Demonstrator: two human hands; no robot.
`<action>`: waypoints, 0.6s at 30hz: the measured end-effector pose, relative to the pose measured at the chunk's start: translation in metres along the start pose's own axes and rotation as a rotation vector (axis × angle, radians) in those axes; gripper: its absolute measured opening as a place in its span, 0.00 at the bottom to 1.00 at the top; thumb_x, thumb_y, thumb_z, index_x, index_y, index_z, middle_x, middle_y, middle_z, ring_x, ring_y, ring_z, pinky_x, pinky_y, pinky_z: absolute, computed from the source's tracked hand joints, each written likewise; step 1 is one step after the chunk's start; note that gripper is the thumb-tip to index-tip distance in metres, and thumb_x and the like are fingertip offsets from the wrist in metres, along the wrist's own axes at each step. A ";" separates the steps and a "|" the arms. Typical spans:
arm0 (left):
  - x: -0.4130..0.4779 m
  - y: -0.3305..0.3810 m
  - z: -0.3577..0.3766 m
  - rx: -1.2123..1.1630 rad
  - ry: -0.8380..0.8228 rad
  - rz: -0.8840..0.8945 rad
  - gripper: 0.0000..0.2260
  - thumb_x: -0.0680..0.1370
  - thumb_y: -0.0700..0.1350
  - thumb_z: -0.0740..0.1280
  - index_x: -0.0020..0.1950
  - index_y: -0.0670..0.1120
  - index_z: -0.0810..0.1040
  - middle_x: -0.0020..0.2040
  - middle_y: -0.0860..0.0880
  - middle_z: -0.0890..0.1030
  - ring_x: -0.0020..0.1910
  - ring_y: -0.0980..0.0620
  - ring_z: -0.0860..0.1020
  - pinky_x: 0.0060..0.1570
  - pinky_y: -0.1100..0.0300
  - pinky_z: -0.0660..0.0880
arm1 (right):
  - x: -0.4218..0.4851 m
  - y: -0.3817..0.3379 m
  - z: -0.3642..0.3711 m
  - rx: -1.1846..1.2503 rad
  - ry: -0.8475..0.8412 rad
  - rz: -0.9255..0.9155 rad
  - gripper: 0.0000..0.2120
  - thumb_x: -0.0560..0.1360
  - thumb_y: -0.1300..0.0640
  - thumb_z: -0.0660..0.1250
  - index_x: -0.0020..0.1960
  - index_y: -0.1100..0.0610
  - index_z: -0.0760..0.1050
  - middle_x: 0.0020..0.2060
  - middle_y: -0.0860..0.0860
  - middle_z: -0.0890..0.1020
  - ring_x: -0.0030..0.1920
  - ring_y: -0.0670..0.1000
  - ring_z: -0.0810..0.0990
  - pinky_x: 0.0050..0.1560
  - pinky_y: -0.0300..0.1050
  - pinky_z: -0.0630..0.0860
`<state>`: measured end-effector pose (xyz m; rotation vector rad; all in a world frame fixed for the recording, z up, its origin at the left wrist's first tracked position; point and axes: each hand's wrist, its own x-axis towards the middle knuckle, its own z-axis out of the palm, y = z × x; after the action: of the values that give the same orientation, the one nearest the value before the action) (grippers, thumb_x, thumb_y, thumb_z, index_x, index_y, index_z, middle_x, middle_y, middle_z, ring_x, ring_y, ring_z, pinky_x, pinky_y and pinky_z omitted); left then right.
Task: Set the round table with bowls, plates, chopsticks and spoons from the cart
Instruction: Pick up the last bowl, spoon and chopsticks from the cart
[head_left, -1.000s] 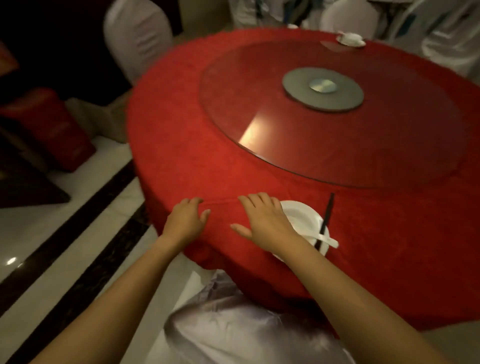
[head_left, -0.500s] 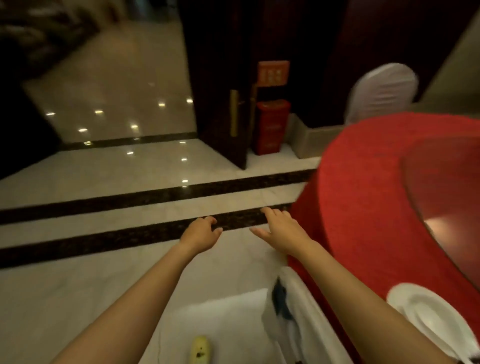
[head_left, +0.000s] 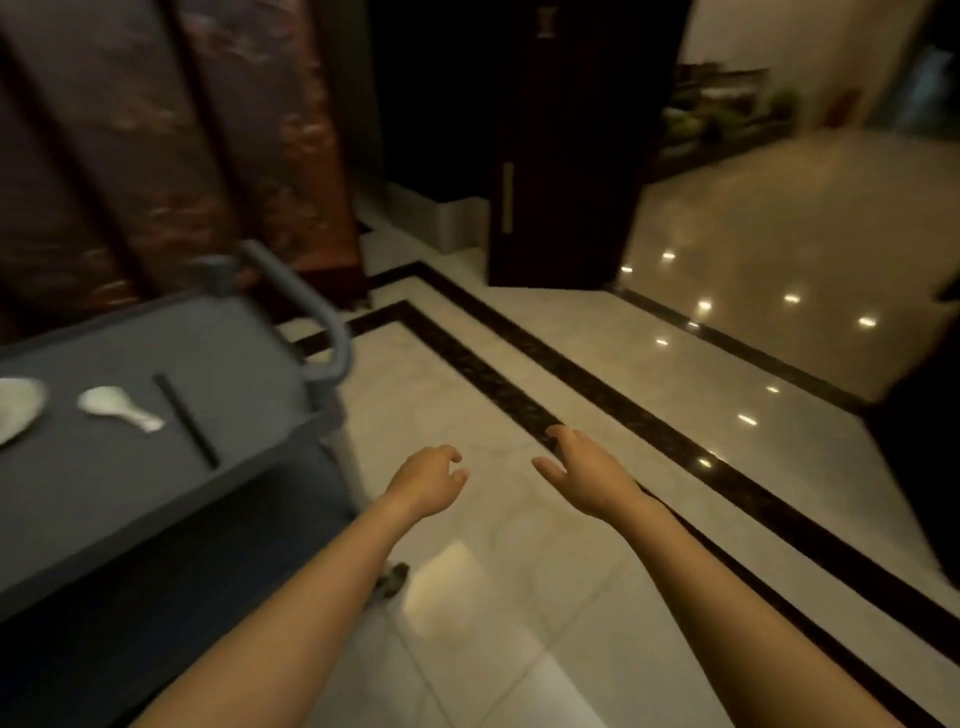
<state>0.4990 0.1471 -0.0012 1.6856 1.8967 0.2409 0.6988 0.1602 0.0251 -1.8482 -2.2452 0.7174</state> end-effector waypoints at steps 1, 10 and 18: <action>-0.003 -0.024 -0.015 -0.020 0.032 -0.043 0.19 0.80 0.49 0.59 0.68 0.44 0.71 0.65 0.43 0.75 0.64 0.45 0.73 0.62 0.57 0.69 | 0.014 -0.025 0.009 0.002 -0.014 -0.046 0.27 0.78 0.45 0.59 0.72 0.55 0.60 0.67 0.54 0.71 0.63 0.54 0.74 0.61 0.49 0.73; -0.039 -0.203 -0.120 -0.271 0.295 -0.317 0.14 0.79 0.46 0.61 0.63 0.43 0.76 0.61 0.43 0.80 0.61 0.44 0.76 0.60 0.57 0.71 | 0.097 -0.229 0.094 0.060 -0.130 -0.347 0.18 0.79 0.51 0.59 0.64 0.59 0.69 0.55 0.57 0.80 0.55 0.57 0.78 0.53 0.50 0.75; -0.055 -0.338 -0.175 -0.446 0.400 -0.542 0.14 0.79 0.43 0.62 0.63 0.39 0.76 0.62 0.40 0.79 0.61 0.43 0.77 0.62 0.54 0.72 | 0.150 -0.354 0.169 0.063 -0.335 -0.380 0.15 0.79 0.52 0.59 0.61 0.61 0.72 0.52 0.61 0.82 0.54 0.59 0.80 0.54 0.50 0.74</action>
<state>0.1215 0.0744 -0.0109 0.8346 2.2880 0.7565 0.2826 0.2132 0.0079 -1.2888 -2.6322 1.0687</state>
